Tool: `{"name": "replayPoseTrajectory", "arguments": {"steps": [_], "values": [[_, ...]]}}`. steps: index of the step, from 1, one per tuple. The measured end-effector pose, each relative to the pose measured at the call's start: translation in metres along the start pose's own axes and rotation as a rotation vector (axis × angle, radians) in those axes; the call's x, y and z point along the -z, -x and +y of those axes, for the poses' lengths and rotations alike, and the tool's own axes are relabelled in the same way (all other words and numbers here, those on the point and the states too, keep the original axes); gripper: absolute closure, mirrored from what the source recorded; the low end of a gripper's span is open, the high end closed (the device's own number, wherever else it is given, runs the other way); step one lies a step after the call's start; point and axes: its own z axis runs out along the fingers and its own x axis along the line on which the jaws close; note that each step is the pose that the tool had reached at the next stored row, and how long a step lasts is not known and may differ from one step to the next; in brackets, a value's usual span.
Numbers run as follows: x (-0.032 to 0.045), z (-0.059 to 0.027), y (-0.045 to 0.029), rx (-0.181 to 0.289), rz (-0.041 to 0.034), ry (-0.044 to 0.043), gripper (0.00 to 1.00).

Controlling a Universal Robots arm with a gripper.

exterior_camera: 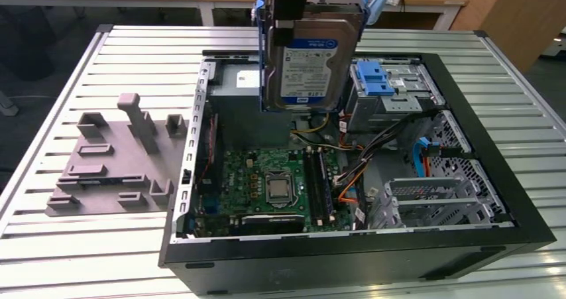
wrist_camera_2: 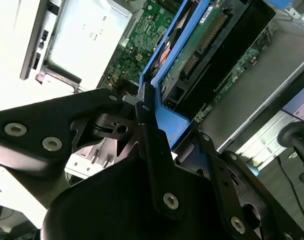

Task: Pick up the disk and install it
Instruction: 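Pick up the disk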

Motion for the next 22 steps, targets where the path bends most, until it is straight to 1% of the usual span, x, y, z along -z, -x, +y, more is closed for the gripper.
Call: {"name": "replayPoseTrajectory", "arguments": {"steps": [6, 8, 12, 14, 17, 22], "values": [[-0.0011, -0.0011, -0.0203, 0.000, -0.0001, -0.0001, 0.64], [-0.0013, -0.0047, -0.0232, 0.000, -0.0001, -0.0001, 0.64], [-0.0020, -0.0175, -0.0260, 0.000, 0.0000, 0.0000, 0.64], [-0.0023, -0.0212, -0.0282, 0.000, 0.0001, 0.0001, 0.64], [-0.0031, -0.0231, -0.0354, 0.000, -0.0001, -0.0001, 0.64], [-0.0039, -0.0240, -0.0505, 0.000, -0.0002, -0.0001, 0.64]]}}
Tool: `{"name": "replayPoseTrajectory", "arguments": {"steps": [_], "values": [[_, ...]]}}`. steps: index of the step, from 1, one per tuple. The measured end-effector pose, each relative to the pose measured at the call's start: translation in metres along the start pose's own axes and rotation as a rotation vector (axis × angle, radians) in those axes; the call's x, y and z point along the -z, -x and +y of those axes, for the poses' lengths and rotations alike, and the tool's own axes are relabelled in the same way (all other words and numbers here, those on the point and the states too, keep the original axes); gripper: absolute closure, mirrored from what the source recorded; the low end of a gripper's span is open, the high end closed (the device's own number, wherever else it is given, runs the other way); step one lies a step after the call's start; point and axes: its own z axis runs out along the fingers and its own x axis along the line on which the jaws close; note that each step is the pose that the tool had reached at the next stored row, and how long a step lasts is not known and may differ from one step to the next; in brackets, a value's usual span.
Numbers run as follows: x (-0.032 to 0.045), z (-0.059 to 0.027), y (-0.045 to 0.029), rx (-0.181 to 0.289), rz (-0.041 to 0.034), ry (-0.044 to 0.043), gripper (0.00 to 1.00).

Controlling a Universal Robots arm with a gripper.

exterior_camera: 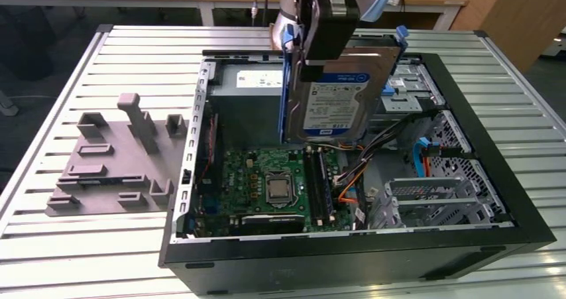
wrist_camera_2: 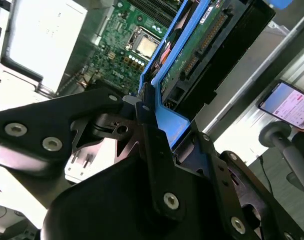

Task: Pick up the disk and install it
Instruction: 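Pick up the disk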

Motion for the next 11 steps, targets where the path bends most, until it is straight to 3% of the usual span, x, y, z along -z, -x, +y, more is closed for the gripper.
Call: {"name": "replayPoseTrajectory", "arguments": {"steps": [11], "values": [[-0.0018, -0.0028, 0.0072, 0.000, 0.0002, 0.0000, 0.64]]}}
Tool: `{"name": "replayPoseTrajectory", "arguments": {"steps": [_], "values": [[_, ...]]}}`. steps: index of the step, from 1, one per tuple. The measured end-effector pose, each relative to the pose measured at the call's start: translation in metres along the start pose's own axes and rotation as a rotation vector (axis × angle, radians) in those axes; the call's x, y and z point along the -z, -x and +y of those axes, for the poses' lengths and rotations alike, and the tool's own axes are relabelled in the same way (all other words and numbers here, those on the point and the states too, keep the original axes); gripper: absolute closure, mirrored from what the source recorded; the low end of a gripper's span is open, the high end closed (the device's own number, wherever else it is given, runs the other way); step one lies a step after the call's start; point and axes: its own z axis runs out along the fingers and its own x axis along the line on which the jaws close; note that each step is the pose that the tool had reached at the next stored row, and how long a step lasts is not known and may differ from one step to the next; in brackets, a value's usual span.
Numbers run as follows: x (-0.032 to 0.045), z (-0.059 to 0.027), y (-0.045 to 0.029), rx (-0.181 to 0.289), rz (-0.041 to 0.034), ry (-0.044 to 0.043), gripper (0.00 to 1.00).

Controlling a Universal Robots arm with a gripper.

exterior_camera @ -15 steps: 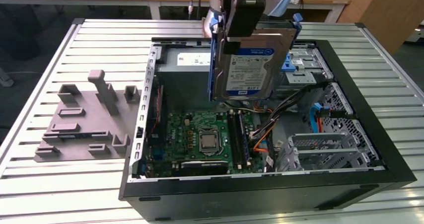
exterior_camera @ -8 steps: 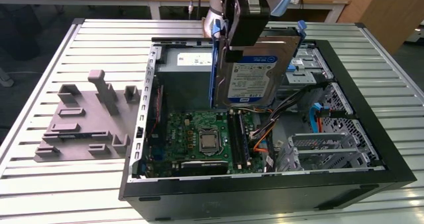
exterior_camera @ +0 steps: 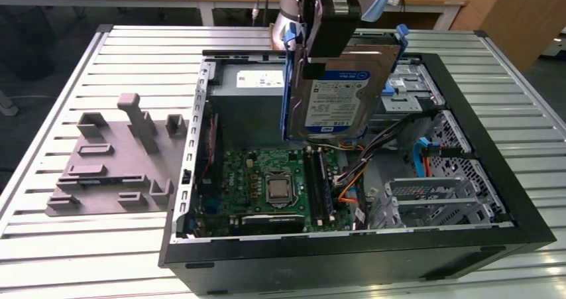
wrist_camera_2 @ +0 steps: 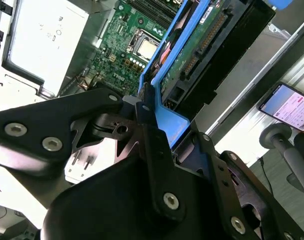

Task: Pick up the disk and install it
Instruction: 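Pick up the disk, then insert the disk into the insertion slot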

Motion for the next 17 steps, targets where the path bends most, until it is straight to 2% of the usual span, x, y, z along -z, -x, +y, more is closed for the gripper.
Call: {"name": "replayPoseTrajectory", "arguments": {"steps": [17], "values": [[0.0001, -0.0005, -0.0001, 0.000, 0.0001, 0.0000, 0.64]]}}
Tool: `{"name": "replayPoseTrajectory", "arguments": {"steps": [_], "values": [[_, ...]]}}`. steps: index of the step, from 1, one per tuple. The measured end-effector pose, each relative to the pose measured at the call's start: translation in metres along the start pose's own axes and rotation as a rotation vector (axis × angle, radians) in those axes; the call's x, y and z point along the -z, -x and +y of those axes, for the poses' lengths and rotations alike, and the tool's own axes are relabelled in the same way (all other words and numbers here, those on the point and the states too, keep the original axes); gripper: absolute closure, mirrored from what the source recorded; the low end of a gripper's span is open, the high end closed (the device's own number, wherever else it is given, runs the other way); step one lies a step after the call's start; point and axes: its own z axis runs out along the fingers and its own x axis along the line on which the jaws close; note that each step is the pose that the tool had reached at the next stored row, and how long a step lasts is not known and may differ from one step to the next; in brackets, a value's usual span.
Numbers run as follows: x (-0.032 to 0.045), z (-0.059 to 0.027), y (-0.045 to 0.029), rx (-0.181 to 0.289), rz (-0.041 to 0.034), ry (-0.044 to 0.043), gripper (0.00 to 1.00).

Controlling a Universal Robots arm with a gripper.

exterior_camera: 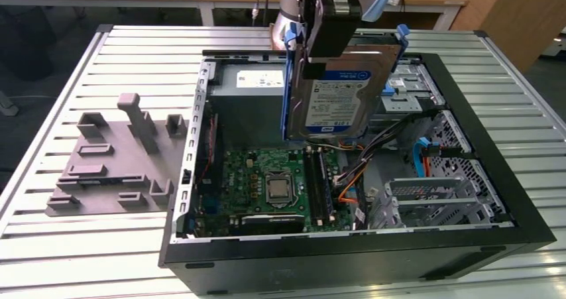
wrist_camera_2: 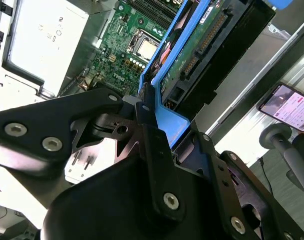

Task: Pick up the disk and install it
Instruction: 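Insert the disk into the insertion slot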

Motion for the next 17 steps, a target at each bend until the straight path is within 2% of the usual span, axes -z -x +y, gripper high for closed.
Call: {"name": "replayPoseTrajectory", "arguments": {"steps": [8, 10, 14, 17], "values": [[0.0001, -0.0009, -0.0100, 0.000, 0.0001, 0.0000, 0.64], [0.0000, -0.0058, -0.0103, 0.000, 0.0002, 0.0002, 0.64], [-0.0002, -0.0210, -0.0106, 0.000, 0.0001, 0.0020, 0.64], [-0.0006, -0.0224, -0.0113, 0.000, 0.0003, 0.0022, 0.64]]}}
